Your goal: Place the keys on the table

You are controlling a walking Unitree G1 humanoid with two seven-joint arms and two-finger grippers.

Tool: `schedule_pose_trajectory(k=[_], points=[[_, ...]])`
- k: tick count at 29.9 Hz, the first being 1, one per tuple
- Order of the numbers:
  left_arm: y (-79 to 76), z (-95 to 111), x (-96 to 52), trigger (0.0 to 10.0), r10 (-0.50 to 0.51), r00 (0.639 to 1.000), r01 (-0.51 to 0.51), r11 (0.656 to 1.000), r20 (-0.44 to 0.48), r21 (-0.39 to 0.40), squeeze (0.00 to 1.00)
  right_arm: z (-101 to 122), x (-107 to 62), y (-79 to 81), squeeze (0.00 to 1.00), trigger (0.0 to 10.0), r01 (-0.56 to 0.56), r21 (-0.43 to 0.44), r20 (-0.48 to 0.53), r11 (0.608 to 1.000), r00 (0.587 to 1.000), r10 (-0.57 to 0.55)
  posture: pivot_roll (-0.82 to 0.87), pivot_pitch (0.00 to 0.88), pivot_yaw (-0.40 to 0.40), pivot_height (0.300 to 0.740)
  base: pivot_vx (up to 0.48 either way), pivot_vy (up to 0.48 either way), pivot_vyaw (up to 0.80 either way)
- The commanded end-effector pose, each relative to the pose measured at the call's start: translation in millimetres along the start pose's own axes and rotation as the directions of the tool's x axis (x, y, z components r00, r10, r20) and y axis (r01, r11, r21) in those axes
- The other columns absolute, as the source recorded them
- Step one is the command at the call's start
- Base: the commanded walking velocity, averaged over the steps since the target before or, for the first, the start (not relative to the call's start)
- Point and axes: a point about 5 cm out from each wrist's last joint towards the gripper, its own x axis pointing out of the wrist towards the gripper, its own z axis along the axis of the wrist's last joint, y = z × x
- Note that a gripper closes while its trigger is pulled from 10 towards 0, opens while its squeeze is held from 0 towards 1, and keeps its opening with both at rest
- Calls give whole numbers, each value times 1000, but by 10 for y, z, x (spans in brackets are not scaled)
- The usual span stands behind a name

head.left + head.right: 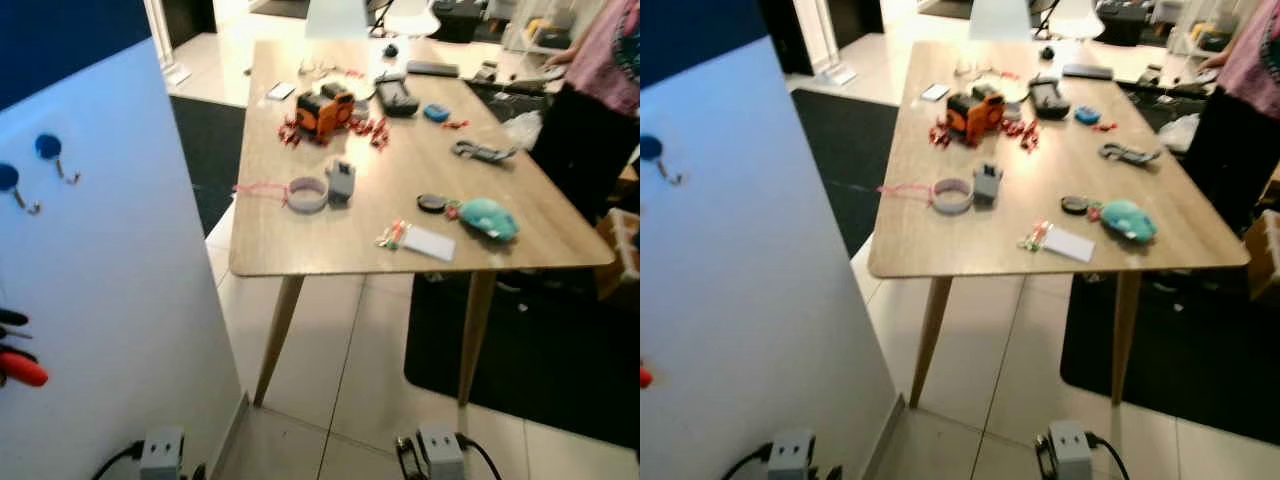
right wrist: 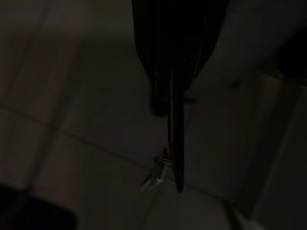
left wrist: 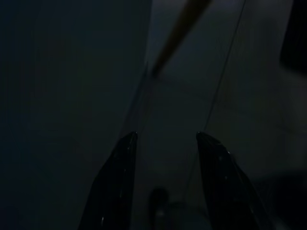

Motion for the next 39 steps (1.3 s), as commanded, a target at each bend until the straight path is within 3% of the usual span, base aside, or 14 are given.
schedule_pose_trajectory(k=[1,12,32,39], points=[[66,-175,-98,10000,42,997,-43,999,-59,-7,0,-86,-15,59,0,10000,-25,7,-32,1000,999,25,27,114,-1,740,0,0,0],[109,-173,-98,10000,51,997,-55,997,-64,-51,0,-100,-11,87,0,10000,-39,-5,-47,999,998,39,31,115,0,740,0,-22,0],[66,-116,-45,10000,45,997,-49,996,-59,-71,0,-91,-8,69,0,10000,-34,-12,-51,999,998,34,28,111,1,740,0,-478,0],[67,-101,-25,10000,56,996,-59,997,-75,-45,0,-108,-14,64,0,10000,-32,-12,-57,999,998,31,27,105,3,740,0,-38,0]])
